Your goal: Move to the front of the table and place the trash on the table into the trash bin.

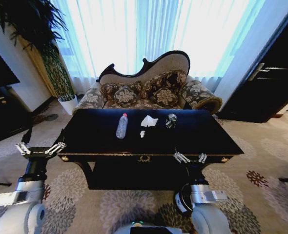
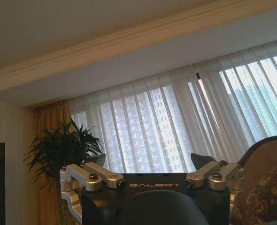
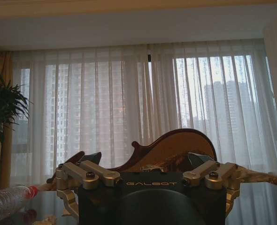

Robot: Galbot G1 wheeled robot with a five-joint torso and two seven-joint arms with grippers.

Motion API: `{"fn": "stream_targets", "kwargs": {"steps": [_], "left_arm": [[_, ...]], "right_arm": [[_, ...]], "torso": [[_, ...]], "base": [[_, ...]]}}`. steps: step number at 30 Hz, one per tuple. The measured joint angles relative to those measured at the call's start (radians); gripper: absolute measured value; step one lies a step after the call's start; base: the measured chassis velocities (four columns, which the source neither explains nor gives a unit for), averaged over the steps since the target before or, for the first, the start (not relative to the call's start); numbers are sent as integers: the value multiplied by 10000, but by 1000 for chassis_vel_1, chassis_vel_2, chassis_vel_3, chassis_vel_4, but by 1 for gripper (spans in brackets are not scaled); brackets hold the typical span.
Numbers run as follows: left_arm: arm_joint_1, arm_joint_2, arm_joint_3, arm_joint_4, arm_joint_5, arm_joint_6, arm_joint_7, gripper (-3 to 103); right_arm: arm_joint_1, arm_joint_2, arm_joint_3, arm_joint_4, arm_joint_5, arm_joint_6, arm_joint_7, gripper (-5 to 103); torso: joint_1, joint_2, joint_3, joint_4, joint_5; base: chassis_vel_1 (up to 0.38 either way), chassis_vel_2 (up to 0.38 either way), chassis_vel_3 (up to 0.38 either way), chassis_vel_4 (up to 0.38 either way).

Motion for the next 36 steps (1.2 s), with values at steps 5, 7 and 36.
{"fn": "stream_targets", "kwargs": {"steps": [5, 7, 36], "left_arm": [[20, -32, 103, -186, -2, 172, -206, 100], [15, 33, 189, -439, -232, 659, -541, 100], [-6589, 5195, 6238, 2182, -6233, 5299, -4340, 100]], "right_arm": [[-30, 9, -39, 8, 15, -12, 1, 100], [-78, 9, -82, 46, 13, -20, 6, 100], [-508, 96, -191, -121, -170, 6, -288, 100]], "torso": [[-18, 4, -6, 0, 0], [-24, 9, -8, 1, 0], [-12, 4, -4, 0, 1]], "base": [[-8, 8, 5, -10], [0, 0, 0, 0], [0, 0, 0, 0]]}}
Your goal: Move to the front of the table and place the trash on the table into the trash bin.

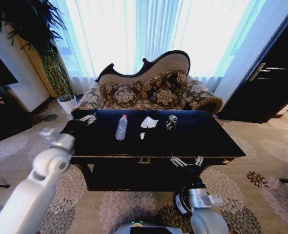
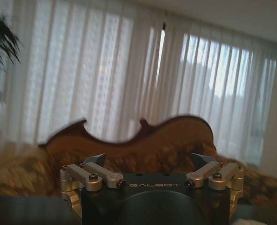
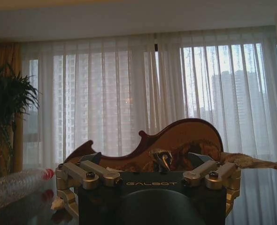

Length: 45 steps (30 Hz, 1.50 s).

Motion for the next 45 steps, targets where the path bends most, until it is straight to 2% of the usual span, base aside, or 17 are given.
{"fn": "stream_targets", "kwargs": {"steps": [2, 5, 6, 8, 9, 11, 12, 14, 19, 23, 25, 31, 45], "left_arm": [[-265, -44, 271, 84, -67, 175, -201, 100], [-1268, -340, 1238, 355, -258, 1213, -1014, 100], [-1268, -340, 1238, 355, -258, 1213, -1014, 100], [-1667, -433, 1632, 392, -367, 1797, -1302, 100], [-2032, -501, 2031, 397, -599, 2272, -1519, 100], [-2552, -611, 2554, 394, -1116, 2808, -1853, 100], [-2552, -611, 2554, 394, -1116, 2808, -1853, 100], [-2984, -755, 3060, 393, -1510, 3170, -2202, 100], [-3085, -1095, 3587, 392, -1544, 3439, -2691, 100], [-2526, -1452, 3549, 202, -1362, 3706, -3227, 100], [-1926, -1673, 3419, 69, -906, 3869, -3529, 100], [-1531, -1956, 3433, 291, -178, 3781, -3343, 100], [-1044, -2177, 3486, 324, -20, 3631, -3161, 100]], "right_arm": [[-27, 7, 6, -13, -11, 12, -14, 100], [-106, 18, 45, -50, -27, 29, -61, 100], [-106, 18, 45, -50, -27, 29, -61, 100], [-125, 9, 79, -68, -27, 30, -64, 100], [-149, -8, 112, -76, -25, 32, -65, 100], [-180, -39, 154, -96, -18, 34, -66, 100], [-180, -39, 154, -96, -18, 34, -66, 100], [-196, -56, 162, -132, -27, 54, -69, 100], [-209, -50, 144, -138, -55, 60, -82, 100], [-191, -82, 144, -184, -54, 60, -85, 100], [-153, -111, 146, -261, -76, 63, -86, 100], [-149, -43, 90, -320, -363, 148, -118, 100], [-269, 16, 89, -223, -376, 172, -114, 100]], "torso": [[0, 0, 0, 0, 1], [1, 0, 0, -1, -2], [1, 0, 0, -1, -2], [1, 0, 0, 1, 1], [0, -1, 0, 1, 1], [0, 0, 0, 0, 1], [0, 0, 0, 0, 1], [-1, 0, -1, 0, 2], [0, 0, -1, -2, 3], [0, 0, 0, 0, -2], [-1, 0, -1, 3, -1], [-1, 1, -1, 2, 0], [-2, 1, -1, 0, 0]], "base": [[0, 0, 0, 0], [0, 0, 0, 0], [0, 0, 0, 0], [0, 0, 0, 0], [0, 0, 0, 0], [0, 0, 0, 0], [0, 0, 0, 0], [0, 0, 0, 0], [0, 0, 0, 0], [0, 0, 0, 0], [0, 0, 0, 0], [0, 0, 0, 0], [0, 0, 0, 0]]}}
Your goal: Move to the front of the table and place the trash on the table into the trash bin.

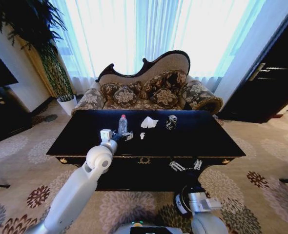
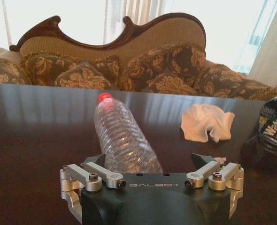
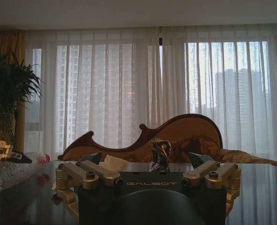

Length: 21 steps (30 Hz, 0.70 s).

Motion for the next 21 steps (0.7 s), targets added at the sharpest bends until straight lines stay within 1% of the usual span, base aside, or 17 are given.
{"fn": "stream_targets", "kwargs": {"steps": [6, 7, 10, 12, 15, 17, 18, 19, 20, 21], "left_arm": [[154, 60, -23, 33, 9, -30, -7, 100], [212, 68, -41, 29, 9, -50, 4, 102], [343, 68, -70, -36, 7, -58, 35, 89], [418, 56, -95, -65, 7, -64, 51, 89], [664, 20, -193, -123, 35, -91, 71, 72], [734, 19, -209, -135, 55, -102, 86, 72], [868, 20, -245, -175, 116, -144, 155, 60], [924, 21, -272, -205, 144, -163, 198, 60], [1005, 21, -334, -283, 167, -178, 248, 55], [1005, 21, -334, -283, 167, -178, 248, 55]], "right_arm": [[48, 2, -20, -1, -2, -4, 0, 100], [49, 3, -25, -5, -4, -5, 0, 100], [58, 4, -27, -25, -11, -5, 1, 100], [62, 4, -28, -29, -11, -6, 0, 100], [78, 4, -35, -53, -12, -6, 4, 100], [84, 3, -38, -59, -12, -5, 4, 100], [94, 1, -41, -62, -9, -5, 6, 100], [96, -3, -41, -62, -4, -5, 8, 100], [104, -18, -39, -62, 5, -6, 11, 100], [104, -18, -39, -62, 5, -6, 11, 100]], "torso": [[0, 0, -1, 1, 0], [0, 0, 0, 0, 0], [0, 0, 0, 1, 0], [0, 0, 0, 1, 0], [0, 0, 0, 0, 0], [0, 0, 0, 1, 0], [1, 0, 0, 1, 0], [0, 0, 0, 1, 0], [0, 0, 0, 0, 0], [0, 0, 0, 0, 0]], "base": [[0, 0, 0, 0], [0, 0, 0, 0], [0, 0, 0, 0], [0, 0, 0, 0], [0, 0, 0, 0], [0, 0, 0, 0], [0, 0, 0, 0], [0, 0, 0, 0], [0, 0, 0, 0], [0, 0, 0, 0]]}}
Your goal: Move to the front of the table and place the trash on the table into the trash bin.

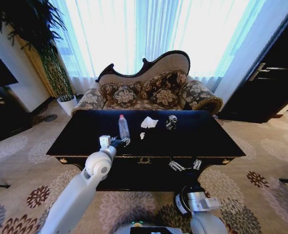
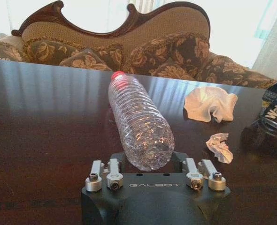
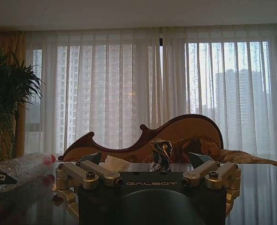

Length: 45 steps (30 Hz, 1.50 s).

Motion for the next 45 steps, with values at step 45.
{"fn": "stream_targets", "kwargs": {"steps": [45], "left_arm": [[4661, 2525, -4031, -2335, 6468, -7159, 8717, 34]], "right_arm": [[1052, -764, -1520, 433, 10117, -595, -2472, 100]], "torso": [[1, 0, 1, 1, 1]], "base": [[0, 0, 0, 0]]}}
